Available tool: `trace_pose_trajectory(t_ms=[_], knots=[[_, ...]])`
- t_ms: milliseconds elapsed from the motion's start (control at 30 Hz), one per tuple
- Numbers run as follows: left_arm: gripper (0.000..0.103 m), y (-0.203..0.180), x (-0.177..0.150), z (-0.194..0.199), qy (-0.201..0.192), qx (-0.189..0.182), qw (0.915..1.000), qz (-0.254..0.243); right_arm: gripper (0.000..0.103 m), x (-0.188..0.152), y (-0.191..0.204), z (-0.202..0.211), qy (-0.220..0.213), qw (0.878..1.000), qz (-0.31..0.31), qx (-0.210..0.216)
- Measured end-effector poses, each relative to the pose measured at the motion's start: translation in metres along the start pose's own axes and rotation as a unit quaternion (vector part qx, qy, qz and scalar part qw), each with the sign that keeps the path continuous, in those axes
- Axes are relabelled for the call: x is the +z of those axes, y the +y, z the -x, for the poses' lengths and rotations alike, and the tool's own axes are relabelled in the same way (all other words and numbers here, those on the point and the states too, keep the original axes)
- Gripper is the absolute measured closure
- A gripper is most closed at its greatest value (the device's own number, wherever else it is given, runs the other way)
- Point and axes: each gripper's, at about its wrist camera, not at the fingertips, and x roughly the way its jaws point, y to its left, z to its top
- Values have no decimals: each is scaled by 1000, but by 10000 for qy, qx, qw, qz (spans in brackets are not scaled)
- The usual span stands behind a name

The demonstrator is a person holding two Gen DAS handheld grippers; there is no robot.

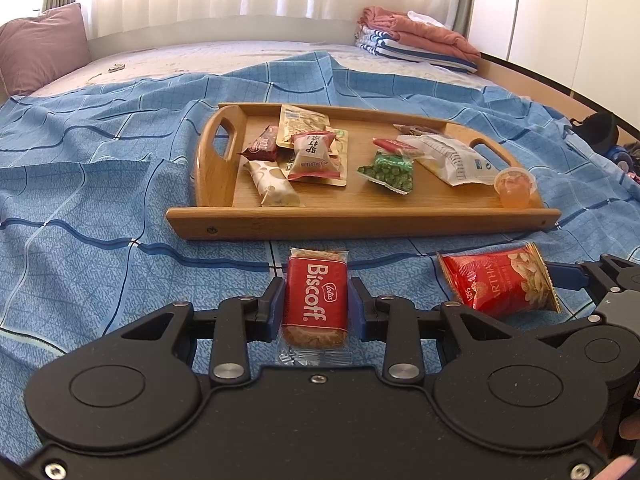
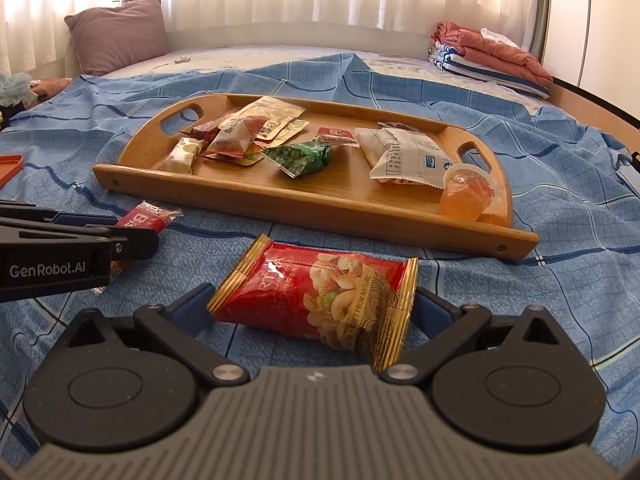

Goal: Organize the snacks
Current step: 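Carry the Biscoff pack with the left tool while the right tool carries the red nut bag over the tray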

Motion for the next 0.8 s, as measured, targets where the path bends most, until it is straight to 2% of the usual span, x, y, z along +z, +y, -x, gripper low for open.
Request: trace_pose_trajectory(t_ms=[433, 800], knots=[[71, -3, -4, -3, 33, 26, 10000, -31, 0, -1, 1, -2, 63, 10000, -26, -16], [71, -5, -6, -4, 13, 49, 10000, -71, 14, -2, 4, 1, -34, 9999, -58, 94]])
